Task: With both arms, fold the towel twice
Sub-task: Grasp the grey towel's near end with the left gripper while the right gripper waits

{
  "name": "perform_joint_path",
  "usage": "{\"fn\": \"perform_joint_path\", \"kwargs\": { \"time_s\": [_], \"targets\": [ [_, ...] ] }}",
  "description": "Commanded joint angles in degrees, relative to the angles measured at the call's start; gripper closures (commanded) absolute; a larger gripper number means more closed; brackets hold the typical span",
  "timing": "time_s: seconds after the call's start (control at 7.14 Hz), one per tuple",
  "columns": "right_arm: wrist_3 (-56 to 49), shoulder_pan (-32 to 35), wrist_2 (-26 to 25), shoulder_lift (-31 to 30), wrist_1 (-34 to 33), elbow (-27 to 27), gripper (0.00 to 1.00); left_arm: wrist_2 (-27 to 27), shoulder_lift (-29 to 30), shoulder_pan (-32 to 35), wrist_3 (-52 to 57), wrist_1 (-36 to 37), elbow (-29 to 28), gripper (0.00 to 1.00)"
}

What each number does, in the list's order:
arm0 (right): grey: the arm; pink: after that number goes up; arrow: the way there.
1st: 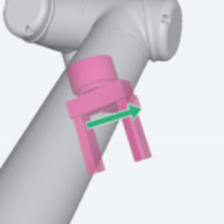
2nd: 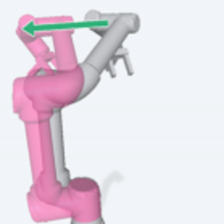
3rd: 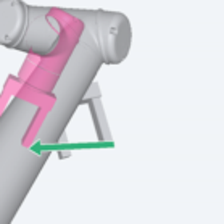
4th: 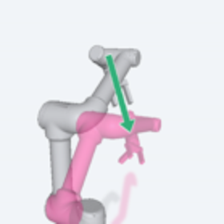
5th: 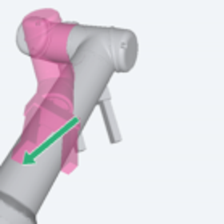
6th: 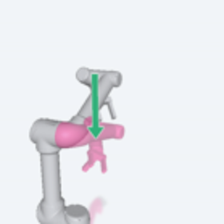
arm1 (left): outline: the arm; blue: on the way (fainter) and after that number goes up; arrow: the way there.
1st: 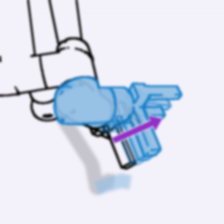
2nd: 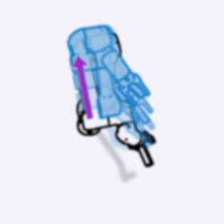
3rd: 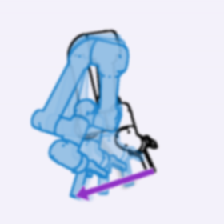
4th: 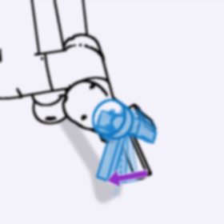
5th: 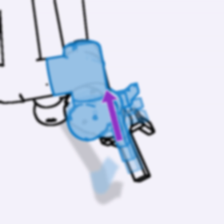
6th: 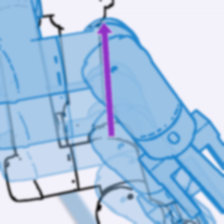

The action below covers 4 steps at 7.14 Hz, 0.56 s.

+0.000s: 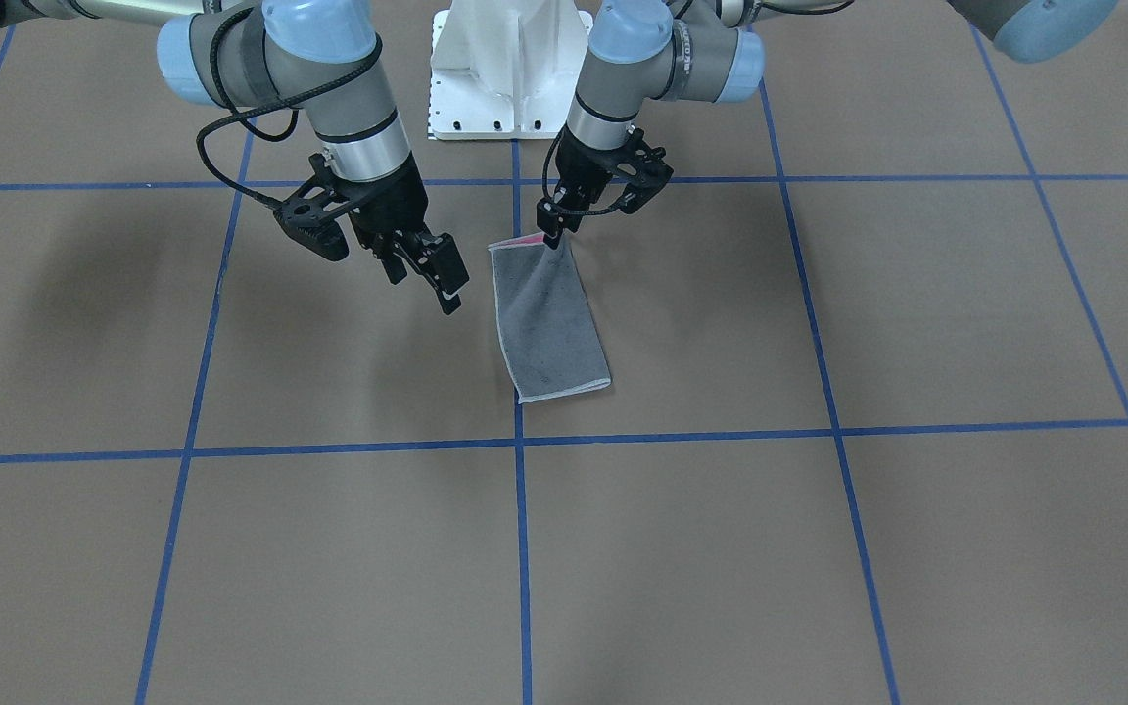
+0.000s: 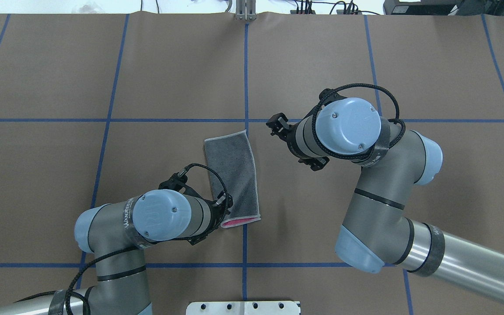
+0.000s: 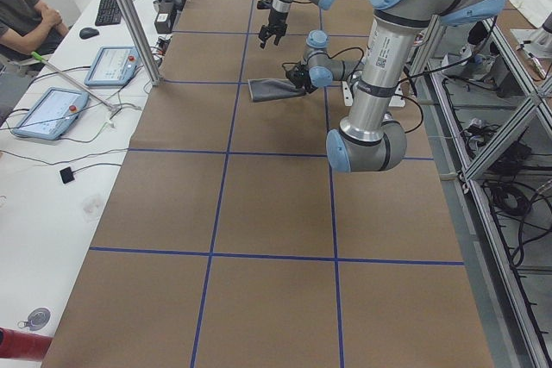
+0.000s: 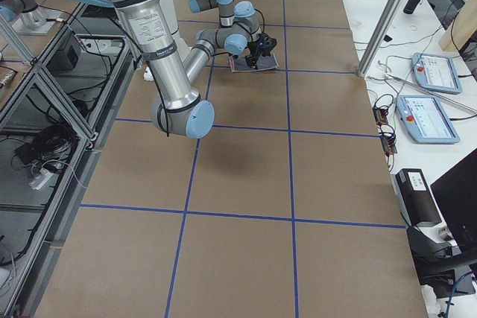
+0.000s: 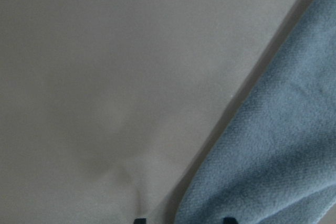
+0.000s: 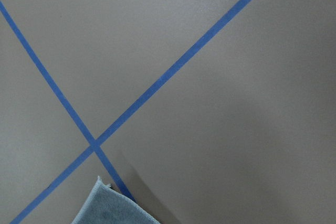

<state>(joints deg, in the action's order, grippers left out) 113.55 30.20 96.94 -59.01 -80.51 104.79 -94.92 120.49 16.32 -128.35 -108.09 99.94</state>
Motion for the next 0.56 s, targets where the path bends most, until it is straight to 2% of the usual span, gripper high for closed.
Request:
{"fn": "perform_joint_path", "kwargs": {
  "time_s": [0.0, 0.28, 0.42],
  "targets": [
    [0.0, 0.0, 0.0, -0.1, 0.0, 0.0, 0.00, 0.0, 0.2, 0.1, 0.7, 0.0, 0.0, 1.00],
    [0.0, 0.0, 0.0, -0.5, 0.1, 0.0, 0.00, -0.6, -0.3, 1.3, 1.1, 0.0, 1.2, 1.00],
    [0.0, 0.0, 0.0, -0.5, 0.1, 0.0, 0.00, -0.6, -2.4, 1.4, 2.3, 0.2, 3.5, 1.00]
  ]
}}
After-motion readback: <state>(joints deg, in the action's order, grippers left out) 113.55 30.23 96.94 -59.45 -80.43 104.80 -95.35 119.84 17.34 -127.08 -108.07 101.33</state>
